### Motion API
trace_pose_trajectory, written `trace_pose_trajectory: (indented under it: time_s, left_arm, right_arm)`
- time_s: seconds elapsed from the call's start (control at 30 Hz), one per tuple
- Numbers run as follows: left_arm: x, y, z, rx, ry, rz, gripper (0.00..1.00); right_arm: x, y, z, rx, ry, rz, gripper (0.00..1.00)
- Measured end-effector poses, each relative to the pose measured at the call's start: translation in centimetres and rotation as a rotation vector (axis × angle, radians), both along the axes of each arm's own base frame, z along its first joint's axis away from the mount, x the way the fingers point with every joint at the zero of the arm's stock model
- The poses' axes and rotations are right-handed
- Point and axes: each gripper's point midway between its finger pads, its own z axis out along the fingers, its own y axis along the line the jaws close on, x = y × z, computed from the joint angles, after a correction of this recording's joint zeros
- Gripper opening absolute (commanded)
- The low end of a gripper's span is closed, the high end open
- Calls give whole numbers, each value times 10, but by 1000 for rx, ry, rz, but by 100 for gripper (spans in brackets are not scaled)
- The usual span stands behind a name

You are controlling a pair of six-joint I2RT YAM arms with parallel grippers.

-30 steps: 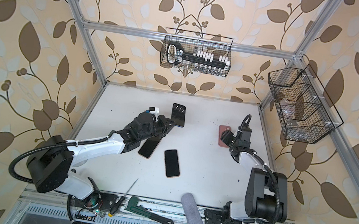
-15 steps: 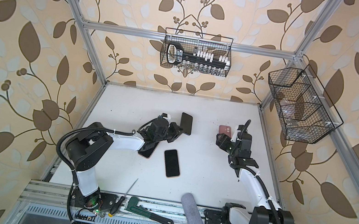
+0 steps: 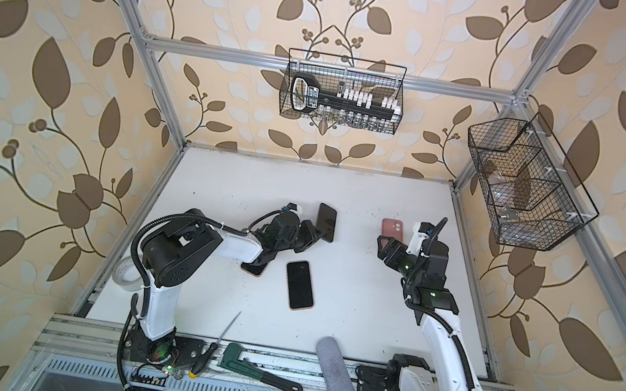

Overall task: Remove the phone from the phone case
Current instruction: 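Lower the blue phone onto the table with the left gripper while the right withdraws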

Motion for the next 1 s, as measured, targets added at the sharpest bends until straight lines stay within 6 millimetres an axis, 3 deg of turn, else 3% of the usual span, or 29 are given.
trace_pose_trajectory:
  time_s: [0.23,0.47,1.0]
  left_arm:
    - [1,-1,-14,15,5,-2,0]
    - [3,-1,-22,13,1,0,0]
    - [6,8,-30,3,-4,58,37]
  right_arm:
    - [-7,5,-20,11,48,15,80]
    - [-7,5,-21,13,52,15,80]
    - [-10,7,-30,18,73,22,80]
